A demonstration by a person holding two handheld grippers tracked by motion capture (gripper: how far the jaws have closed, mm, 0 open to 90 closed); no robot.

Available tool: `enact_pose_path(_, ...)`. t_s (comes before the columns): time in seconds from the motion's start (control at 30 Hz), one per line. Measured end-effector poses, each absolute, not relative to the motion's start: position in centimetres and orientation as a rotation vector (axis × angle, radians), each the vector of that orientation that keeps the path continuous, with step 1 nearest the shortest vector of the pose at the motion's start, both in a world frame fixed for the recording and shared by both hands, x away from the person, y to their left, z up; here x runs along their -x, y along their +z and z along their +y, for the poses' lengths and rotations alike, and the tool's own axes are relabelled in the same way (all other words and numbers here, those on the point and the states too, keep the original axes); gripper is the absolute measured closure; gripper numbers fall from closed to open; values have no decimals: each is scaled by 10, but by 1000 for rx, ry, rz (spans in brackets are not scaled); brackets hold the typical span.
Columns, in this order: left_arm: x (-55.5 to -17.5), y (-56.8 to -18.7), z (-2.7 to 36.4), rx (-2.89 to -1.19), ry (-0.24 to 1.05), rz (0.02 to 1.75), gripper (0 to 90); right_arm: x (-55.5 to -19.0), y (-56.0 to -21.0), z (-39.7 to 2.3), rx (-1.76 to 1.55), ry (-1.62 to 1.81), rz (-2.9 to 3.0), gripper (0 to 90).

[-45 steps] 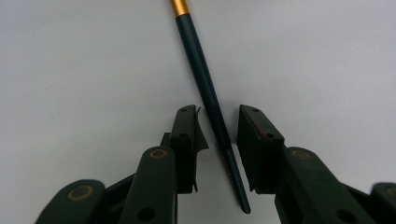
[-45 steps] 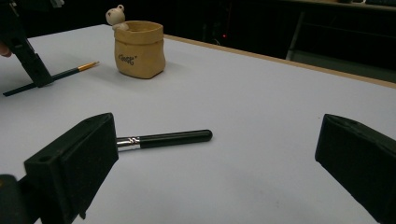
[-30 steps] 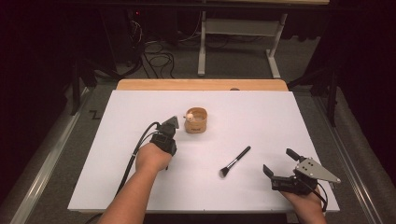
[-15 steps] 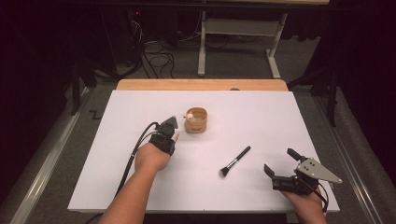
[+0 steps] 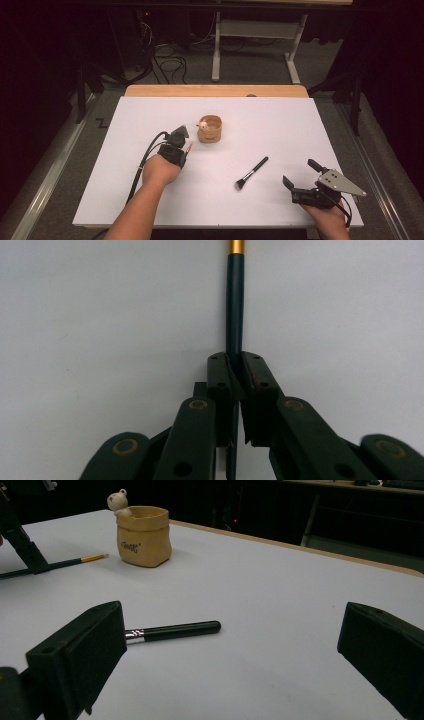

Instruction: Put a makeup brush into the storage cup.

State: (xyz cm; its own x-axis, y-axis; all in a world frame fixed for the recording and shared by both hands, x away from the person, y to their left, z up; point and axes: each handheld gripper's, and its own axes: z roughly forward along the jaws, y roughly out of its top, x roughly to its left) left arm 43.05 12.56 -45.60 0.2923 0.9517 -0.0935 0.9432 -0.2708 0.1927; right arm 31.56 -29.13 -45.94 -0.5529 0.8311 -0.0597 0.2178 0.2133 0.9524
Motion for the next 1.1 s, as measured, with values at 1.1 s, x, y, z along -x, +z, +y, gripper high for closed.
enact_pose_path(1.1,-407,-448,166,-2117,52,1662,838,-315,-461,-291,-979,1345,1908,2)
